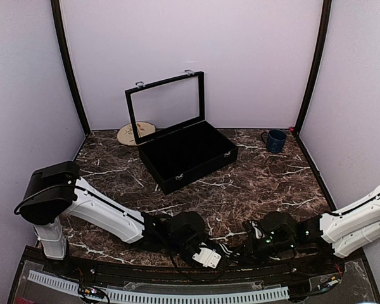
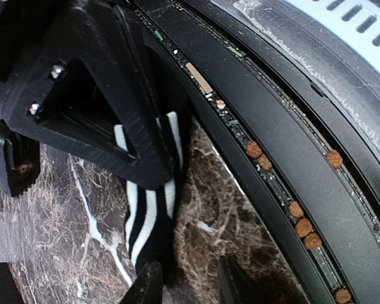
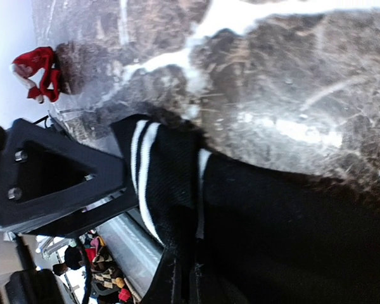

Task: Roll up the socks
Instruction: Roll the sock at the center of the board.

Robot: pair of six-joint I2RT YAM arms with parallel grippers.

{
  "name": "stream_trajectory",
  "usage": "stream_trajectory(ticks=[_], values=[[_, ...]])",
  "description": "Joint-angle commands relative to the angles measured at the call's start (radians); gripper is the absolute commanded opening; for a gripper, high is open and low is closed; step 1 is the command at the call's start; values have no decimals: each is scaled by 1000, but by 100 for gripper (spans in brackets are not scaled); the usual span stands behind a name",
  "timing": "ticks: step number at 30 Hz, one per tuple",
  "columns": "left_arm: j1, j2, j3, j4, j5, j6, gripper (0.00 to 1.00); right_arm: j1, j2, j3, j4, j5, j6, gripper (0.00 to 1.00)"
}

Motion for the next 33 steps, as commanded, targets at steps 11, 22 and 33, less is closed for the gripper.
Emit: stream_trajectory(ticks=[11,22,33], values=[[-8,69,81,30,-80,0,35,-7,14,24,18,-55,-48,0],[-10,91,113,-100,39,-9,27,-8,-7,16,10,-59,-57,0],[-8,107,158,-184,90,-17,0,-16,1,31,-29,-73,-83,0]])
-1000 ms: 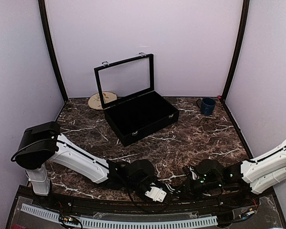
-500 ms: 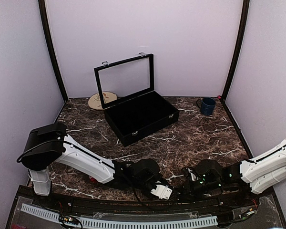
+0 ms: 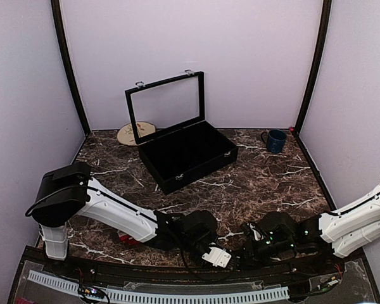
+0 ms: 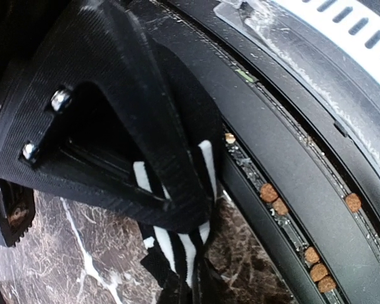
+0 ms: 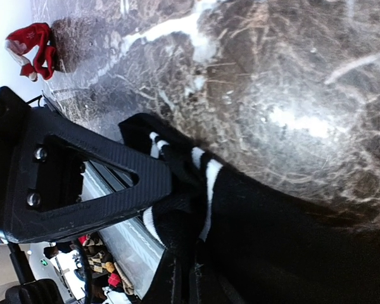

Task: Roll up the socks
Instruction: Roll the sock at the center of the board.

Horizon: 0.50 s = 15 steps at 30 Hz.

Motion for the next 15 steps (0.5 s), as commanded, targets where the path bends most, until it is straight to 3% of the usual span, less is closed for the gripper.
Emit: stream_trajectory(ticks=[1,2,6,8,15], values=[[-3,14,25,-107,24,-18,0,-13,-6,39,-43,-3,-39,0],[-1,16,31,-115,3,-31,0,-15,-6,57,-78,2,-59,0],[24,21,52,-132,-104,-105,0,-25,-17,124,-205,40,-122,29],[42,32,61,-142,-175,-131,0,-37,-20,144,-241,49,-146,39],[104,36,71,-154,-391,-235,0,-70,-14,203,-324,88,-199,45]])
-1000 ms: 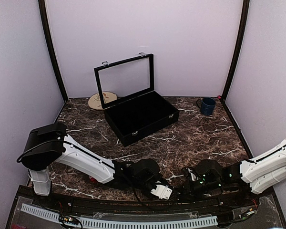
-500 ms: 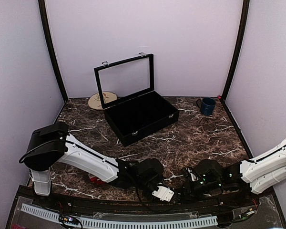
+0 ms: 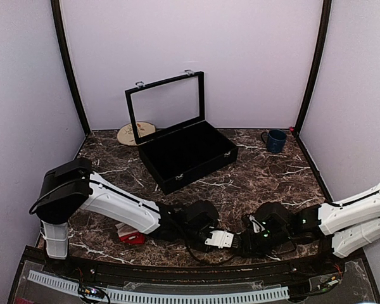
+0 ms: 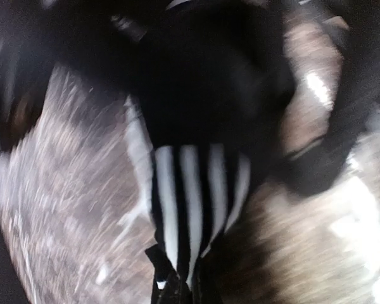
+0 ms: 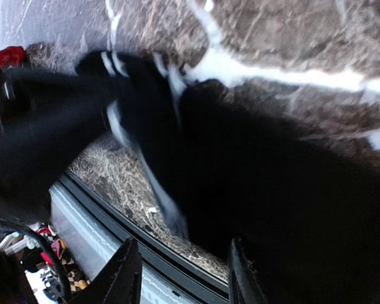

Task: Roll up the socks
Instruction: Roll the sock at the center of the board.

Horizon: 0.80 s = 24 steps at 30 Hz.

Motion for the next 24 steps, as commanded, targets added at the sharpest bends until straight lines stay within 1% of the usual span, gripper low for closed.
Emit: stream_trajectory(ticks=[1,5,8,14,19,24], values=[[53,12,2,-75,-210,-109,0,-18,-6,74,-46,32,-57,46],[80,-7,-25,-73,-279,-149,0,-30,13,111,-76,65,-82,47],[95,-23,-49,-91,-306,-166,0,-45,23,140,-103,106,-104,48],[113,-103,-138,-120,-397,-201,0,-122,82,189,-135,167,-133,47],[112,-171,-208,-147,-381,-208,0,-206,218,268,-115,167,-188,43],[110,-202,-225,-159,-341,-153,0,-256,375,387,-102,149,-263,42]])
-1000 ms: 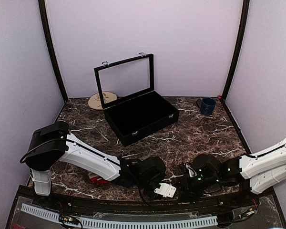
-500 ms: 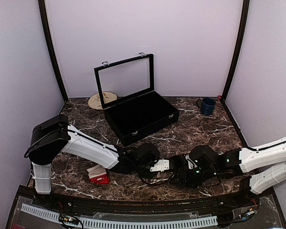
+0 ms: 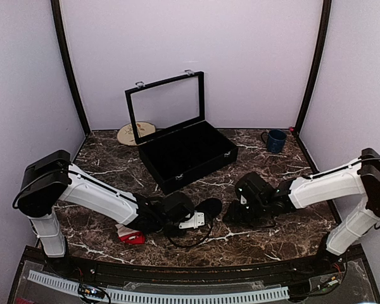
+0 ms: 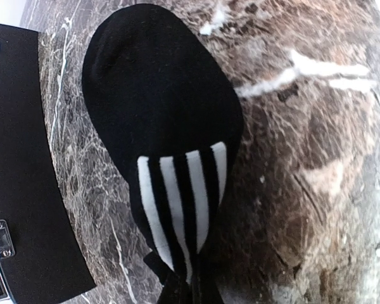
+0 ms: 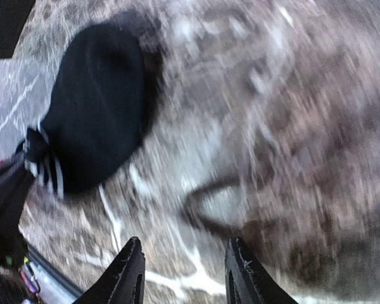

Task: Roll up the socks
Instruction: Roll the sock at the center of the board.

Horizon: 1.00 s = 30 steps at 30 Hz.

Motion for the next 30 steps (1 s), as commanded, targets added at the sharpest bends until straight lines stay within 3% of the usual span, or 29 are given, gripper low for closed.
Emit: stream_trajectory(ticks=[1,7,14,21,30], values=[[5,-43,-22,-80,32,38,0,-40,111,112,24,4,-92,42],[3,-38,-11,-106,71,55,2,-87,248,225,0,-7,-144,41],[-3,-43,-2,-122,139,95,7,-106,300,248,-7,-15,-179,41],[-5,-45,16,-139,192,129,12,-114,369,302,-18,-55,-268,12],[-5,-16,56,-128,146,122,22,-123,394,336,-30,-86,-328,9]])
